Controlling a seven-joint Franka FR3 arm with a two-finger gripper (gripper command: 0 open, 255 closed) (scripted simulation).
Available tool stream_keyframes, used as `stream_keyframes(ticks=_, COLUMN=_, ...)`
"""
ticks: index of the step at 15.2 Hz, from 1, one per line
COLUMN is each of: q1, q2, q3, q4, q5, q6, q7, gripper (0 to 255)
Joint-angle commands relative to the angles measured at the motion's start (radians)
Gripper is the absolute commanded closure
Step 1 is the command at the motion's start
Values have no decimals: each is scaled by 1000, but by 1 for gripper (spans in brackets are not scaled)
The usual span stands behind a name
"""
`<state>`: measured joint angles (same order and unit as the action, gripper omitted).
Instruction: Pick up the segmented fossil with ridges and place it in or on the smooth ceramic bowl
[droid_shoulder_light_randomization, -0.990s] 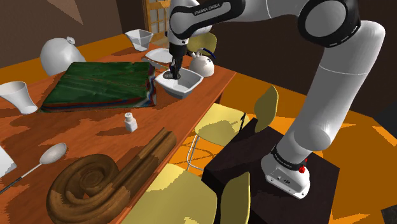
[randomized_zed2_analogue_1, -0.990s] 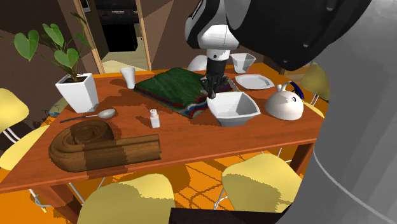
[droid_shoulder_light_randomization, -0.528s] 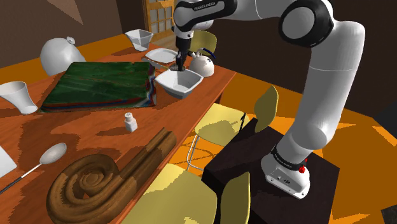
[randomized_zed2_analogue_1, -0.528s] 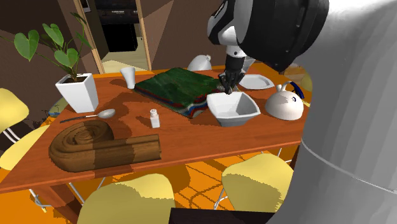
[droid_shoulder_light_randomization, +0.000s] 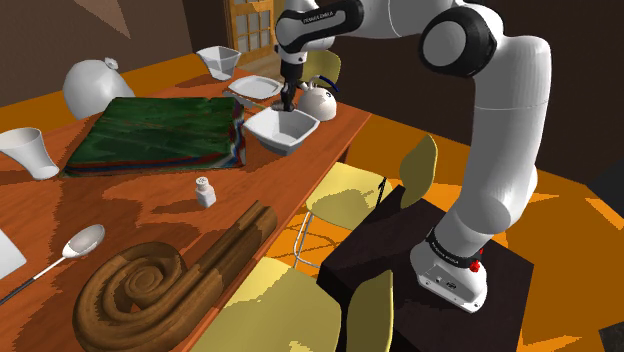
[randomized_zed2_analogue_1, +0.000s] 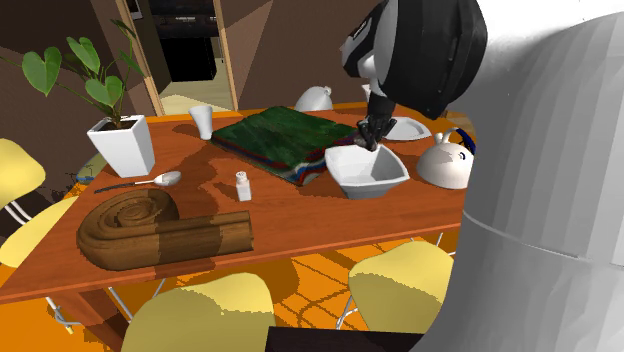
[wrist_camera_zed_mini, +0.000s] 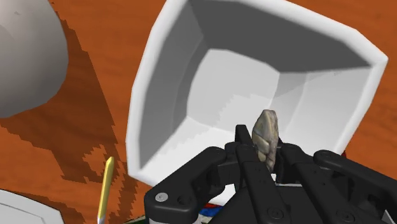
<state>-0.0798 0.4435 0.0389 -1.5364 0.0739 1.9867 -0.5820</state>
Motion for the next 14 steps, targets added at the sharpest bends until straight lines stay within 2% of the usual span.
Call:
stream_keyframes(ticks=1, q1=0, q2=5, q3=0, q4=-16, q5=1, q6=21, q7=-2, gripper=255)
stream_keyframes(ticks=8, q1=0, q2=36, q3=0, q4=-61, q5=2, q6=97, q7=-8, gripper=255)
stream_keyframes(ticks=14, q1=0, q2=36, q3=0, q4=-60, q5=2, q6=97, q7=-8, gripper=255)
